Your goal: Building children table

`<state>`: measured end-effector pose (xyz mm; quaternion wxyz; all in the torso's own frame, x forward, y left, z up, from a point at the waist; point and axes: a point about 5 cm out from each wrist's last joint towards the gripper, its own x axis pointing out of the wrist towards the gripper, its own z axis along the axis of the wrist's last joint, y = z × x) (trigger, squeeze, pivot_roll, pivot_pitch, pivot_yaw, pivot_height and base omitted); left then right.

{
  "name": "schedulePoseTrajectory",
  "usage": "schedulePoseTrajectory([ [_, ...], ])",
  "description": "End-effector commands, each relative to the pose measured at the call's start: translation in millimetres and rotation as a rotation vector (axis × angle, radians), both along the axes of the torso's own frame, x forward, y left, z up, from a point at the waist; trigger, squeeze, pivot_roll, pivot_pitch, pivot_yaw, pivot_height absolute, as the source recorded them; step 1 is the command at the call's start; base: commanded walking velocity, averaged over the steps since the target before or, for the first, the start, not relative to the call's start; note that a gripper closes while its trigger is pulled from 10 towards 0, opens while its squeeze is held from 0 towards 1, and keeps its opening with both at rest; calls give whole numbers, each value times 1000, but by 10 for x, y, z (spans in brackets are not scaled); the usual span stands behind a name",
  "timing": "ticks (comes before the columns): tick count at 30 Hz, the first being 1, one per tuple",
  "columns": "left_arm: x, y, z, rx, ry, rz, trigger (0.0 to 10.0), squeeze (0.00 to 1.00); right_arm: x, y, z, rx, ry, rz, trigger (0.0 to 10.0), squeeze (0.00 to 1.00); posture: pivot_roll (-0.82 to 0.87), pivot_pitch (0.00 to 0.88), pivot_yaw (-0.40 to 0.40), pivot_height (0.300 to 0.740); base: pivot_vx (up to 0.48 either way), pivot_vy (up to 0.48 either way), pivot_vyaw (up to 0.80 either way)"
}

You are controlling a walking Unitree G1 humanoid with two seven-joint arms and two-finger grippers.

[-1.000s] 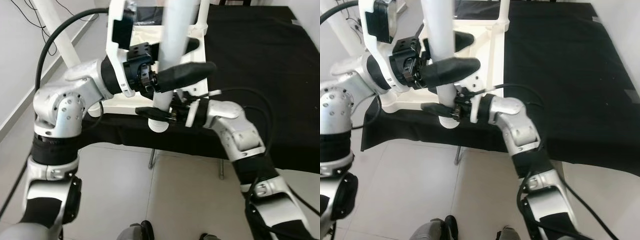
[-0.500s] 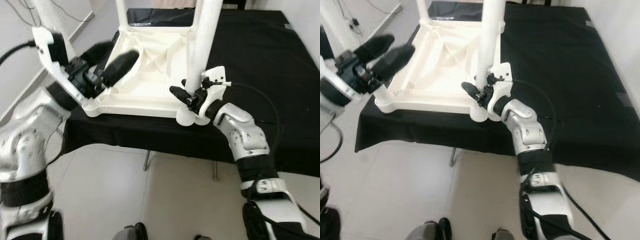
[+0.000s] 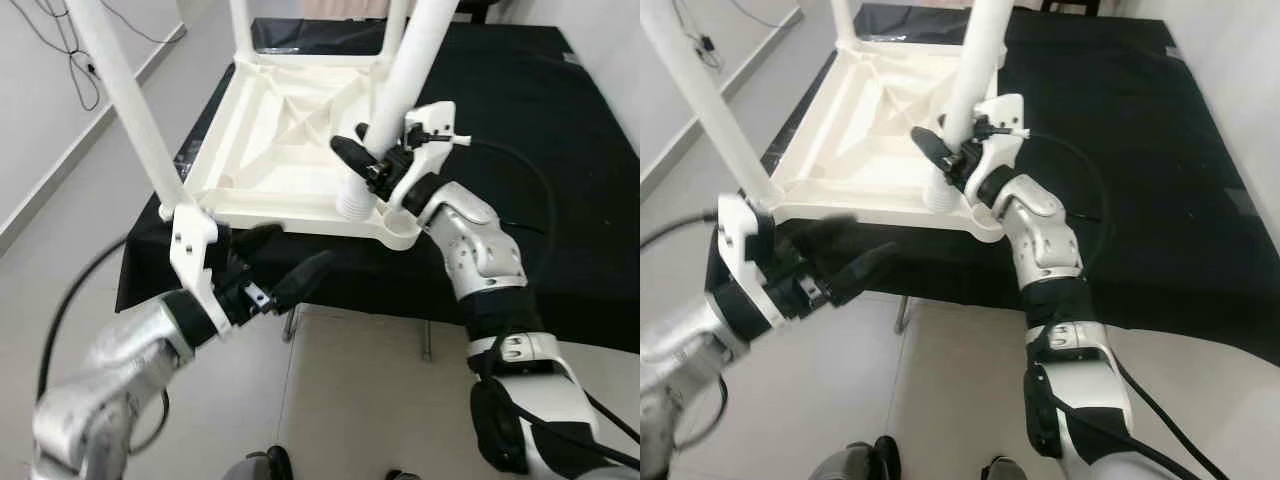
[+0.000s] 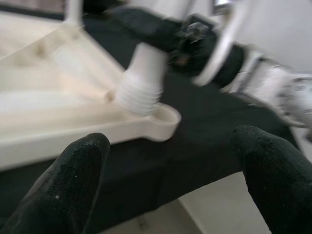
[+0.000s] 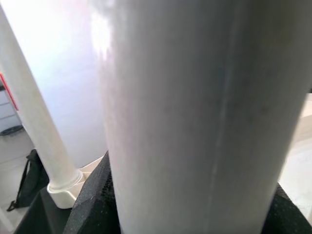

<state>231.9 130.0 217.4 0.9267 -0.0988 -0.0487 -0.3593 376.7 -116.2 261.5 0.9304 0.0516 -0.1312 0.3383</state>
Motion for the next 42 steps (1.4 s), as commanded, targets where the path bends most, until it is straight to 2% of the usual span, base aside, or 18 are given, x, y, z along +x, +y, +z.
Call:
schedulePoseTrajectory([
  [1, -27, 68, -10, -3, -10, 67, 10000, 0, -84, 55, -58, 28, 15, 32, 10000, 0, 49, 164, 4, 740, 0, 0, 0],
  [3, -40, 71, -16, -2, -9, 72, 10000, 0, -108, 59, -76, 33, 20, 36, 10000, 0, 49, 164, 4, 740, 0, 0, 0],
  [6, -66, 91, -46, -8, -3, 89, 10000, 0, -240, 80, -152, 74, 24, 50, 10000, 0, 42, 146, 14, 740, 92, 0, -533],
  [8, -66, 91, -46, -8, -3, 89, 10000, 0, -240, 80, -152, 74, 24, 50, 10000, 0, 42, 146, 14, 740, 277, 0, 0],
  [9, -68, 64, -55, -11, -7, 83, 10000, 0, -311, 119, -173, 95, 22, 76, 10000, 0, 32, 133, 24, 740, 292, 0, 0],
  [15, -55, -2, -60, -10, -18, 68, 10000, 0, -358, 167, -109, 119, -17, 111, 10000, 0, 30, 124, 25, 740, 307, 0, -315],
  [18, -58, -19, -62, -12, -22, 70, 10000, 0, -415, 197, -68, 137, -42, 168, 10000, 0, 31, 120, 23, 740, 328, 0, 0],
  [21, -66, -31, -70, -11, -23, 70, 10000, 0, -465, 214, -52, 94, -83, 187, 10000, 0, 33, 117, 20, 740, 345, 0, 800],
  [22, -72, -38, -76, -10, -23, 69, 10000, 0, -484, 217, -35, 121, -82, 195, 10000, 0, 37, 118, 18, 740, 341, 0, 800],
  [28, -111, -76, -131, 8, -11, 59, 10000, 0, -511, 261, -56, 110, -49, 230, 10000, 0, 40, 120, 19, 740, 344, 0, 133],
  [30, -167, -140, -244, 88, 22, 21, 10000, 0, -563, 243, -50, 106, -73, 298, 10000, 0, 41, 123, 20, 740, 0, 0, 0],
  [31, -167, -140, -244, 88, 22, 21, 10000, 0, -563, 243, -50, 106, -73, 298, 10000, 0, 41, 123, 20, 740, 0, 0, 0],
  [32, -242, -179, -399, 178, 59, -13, 10000, 0, -609, 228, -55, 83, -88, 361, 10000, 0, 41, 130, 20, 740, 0, 0, 0],
  [33, -269, -183, -452, 205, 69, -16, 10000, 0, -619, 222, -59, 71, -93, 378, 10000, 0, 41, 131, 20, 740, 0, 0, 0],
  [36, -317, -168, -563, 258, 97, -1, 10000, 0, -634, 205, -70, 36, -99, 417, 10000, 0, 42, 138, 19, 740, 0, 0, 0],
  [37, -352, -160, -619, 300, 105, 1, 10000, 0, -655, 199, -80, 2, -107, 453, 10000, 0, 43, 143, 21, 740, 0, 0, 0],
  [38, -352, -160, -619, 300, 105, 1, 10000, 0, -655, 199, -80, 2, -107, 453, 10000, 0, 43, 143, 21, 740, 0, 0, 0],
  [42, -452, -129, -711, 358, 131, 6, 10000, 0, -725, 171, -123, -80, -111, 576, 10000, 0, 41, 158, 20, 740, 0, 0, 0],
])
